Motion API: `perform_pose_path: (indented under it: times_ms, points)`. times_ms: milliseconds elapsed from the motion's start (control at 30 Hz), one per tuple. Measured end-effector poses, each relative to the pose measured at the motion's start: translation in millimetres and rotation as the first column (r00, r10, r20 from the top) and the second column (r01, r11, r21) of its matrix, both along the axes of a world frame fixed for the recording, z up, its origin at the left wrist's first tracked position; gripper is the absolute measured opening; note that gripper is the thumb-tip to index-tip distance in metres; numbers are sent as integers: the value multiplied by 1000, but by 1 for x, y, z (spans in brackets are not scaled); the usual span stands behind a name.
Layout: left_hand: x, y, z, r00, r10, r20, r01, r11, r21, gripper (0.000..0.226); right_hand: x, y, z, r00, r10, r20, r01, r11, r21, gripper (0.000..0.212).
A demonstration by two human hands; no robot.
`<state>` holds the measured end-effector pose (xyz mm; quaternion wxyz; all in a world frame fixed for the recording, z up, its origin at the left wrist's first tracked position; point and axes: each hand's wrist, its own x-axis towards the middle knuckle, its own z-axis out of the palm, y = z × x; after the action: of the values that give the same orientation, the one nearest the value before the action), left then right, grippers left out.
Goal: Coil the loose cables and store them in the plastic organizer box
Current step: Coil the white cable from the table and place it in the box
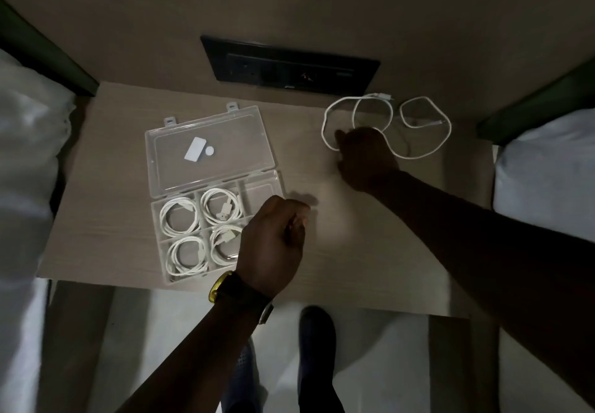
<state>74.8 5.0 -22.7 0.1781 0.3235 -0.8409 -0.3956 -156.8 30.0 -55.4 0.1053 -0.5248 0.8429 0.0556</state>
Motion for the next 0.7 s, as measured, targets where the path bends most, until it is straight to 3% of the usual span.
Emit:
perform_pose_path:
  times_ms: [100,167,233,267,333,367,400,467,533,700]
  points:
    - [-25,0,4,999,-37,1,37,999,16,29,23,14,2,993,121,7,-121,990,70,29]
    - [-41,-5,5,994,-103,34,103,995,-1,48,34,35,13,972,187,145,-173,980,-99,28]
    - [-56,-10,6,978,-183,105,187,982,-34,64,38,57,32,923,229,309,-125,939,-321,26]
    - [-63,-12,6,970,-215,116,222,974,-50,60,36,68,44,898,230,375,-68,915,-398,26]
    - [-72,-10,8,963,-262,60,264,964,-20,28,25,91,68,857,168,487,125,850,-512,26]
    - [-74,-7,9,964,-267,17,265,962,65,13,18,99,76,845,124,520,227,797,-560,24]
    - [-74,-4,12,969,-247,-8,244,951,192,13,10,105,81,832,81,548,316,744,-589,22]
    - [-77,7,18,982,-181,-47,181,858,481,21,-10,117,89,797,3,604,449,666,-596,19]
    - [-79,17,25,991,-117,-71,134,725,675,24,-29,124,90,784,-96,613,541,589,-600,21]
    - [-76,35,37,996,-82,-40,73,450,890,25,-56,134,80,692,-271,669,717,361,-596,15]
